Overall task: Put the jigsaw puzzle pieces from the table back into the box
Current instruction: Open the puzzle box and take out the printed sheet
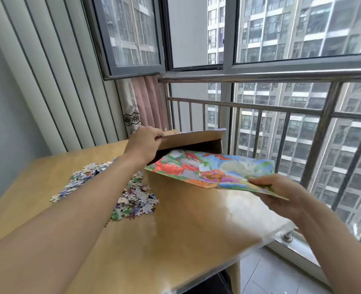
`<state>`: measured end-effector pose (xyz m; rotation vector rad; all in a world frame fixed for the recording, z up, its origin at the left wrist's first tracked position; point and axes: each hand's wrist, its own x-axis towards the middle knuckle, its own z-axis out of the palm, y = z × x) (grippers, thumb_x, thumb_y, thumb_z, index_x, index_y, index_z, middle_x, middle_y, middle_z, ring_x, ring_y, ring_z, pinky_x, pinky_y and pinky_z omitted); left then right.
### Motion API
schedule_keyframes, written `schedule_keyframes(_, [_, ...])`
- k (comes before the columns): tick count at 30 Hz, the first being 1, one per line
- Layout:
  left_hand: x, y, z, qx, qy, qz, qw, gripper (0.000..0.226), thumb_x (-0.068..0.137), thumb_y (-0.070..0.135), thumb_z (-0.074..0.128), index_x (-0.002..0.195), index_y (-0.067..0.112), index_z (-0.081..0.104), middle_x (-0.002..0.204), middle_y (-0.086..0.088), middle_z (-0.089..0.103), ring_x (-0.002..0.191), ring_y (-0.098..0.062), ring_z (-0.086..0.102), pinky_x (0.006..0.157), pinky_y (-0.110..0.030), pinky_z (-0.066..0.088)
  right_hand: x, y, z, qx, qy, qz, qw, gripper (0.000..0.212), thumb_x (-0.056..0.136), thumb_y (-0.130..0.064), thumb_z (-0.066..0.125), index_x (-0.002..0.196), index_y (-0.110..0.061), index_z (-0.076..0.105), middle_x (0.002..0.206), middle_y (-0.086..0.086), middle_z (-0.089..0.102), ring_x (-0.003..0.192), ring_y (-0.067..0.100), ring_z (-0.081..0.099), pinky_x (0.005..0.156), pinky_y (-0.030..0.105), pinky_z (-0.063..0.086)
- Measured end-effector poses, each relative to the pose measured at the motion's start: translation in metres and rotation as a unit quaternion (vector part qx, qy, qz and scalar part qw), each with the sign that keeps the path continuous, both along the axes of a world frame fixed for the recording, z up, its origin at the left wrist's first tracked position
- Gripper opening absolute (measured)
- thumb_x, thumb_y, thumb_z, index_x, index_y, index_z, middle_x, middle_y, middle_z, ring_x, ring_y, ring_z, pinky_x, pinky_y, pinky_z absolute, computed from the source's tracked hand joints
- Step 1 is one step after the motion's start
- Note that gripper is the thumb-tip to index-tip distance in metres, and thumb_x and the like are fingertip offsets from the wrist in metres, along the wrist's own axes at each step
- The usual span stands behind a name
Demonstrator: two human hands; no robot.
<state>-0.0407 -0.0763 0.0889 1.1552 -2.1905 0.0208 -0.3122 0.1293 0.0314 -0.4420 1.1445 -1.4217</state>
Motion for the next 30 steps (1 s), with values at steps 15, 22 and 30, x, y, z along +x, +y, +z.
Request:
schedule_keyframes(15, [0.002,0.017,0.001,0.017,0.013,-0.039,0.999,0.017,0.095,0.022,0.066,0.103,0.014,0.079,0.092,-0.005,0.073,0.092,-0.027,0.059,0.082,-0.032,0.042,0.039,-0.007,0.024,-0.052,-0.029,-0.126,0.990,0.028,0.097,0.013,0.040,0.124,0.017,0.049,0.120,0.029,0.063,0.101,0.037,0.068,0.051,0.030,0.060])
schedule_keyframes(22, [-0.008,0.025,-0.007,0.056,0.071,-0.042,0.995,0.017,0.093,0.019,0.069,0.106,0.012,0.078,0.100,-0.007,0.075,0.098,-0.024,0.064,0.085,-0.029,0.044,0.108,-0.015,0.016,-0.082,-0.063,-0.193,0.976,0.015,0.097,0.007,0.049,0.111,0.008,0.056,0.099,0.021,0.065,0.079,0.026,0.066,0.060,0.035,0.062])
schedule_keyframes(30, [-0.009,0.034,-0.016,0.063,0.102,-0.057,0.991,0.015,0.092,0.015,0.070,0.104,0.013,0.079,0.100,-0.004,0.076,0.098,-0.021,0.064,0.090,-0.029,0.044,0.131,-0.109,0.014,0.012,-0.043,-0.179,0.983,0.031,0.092,-0.014,0.071,0.118,-0.005,0.058,0.109,0.018,0.066,0.089,0.034,0.069,0.056,0.039,0.063])
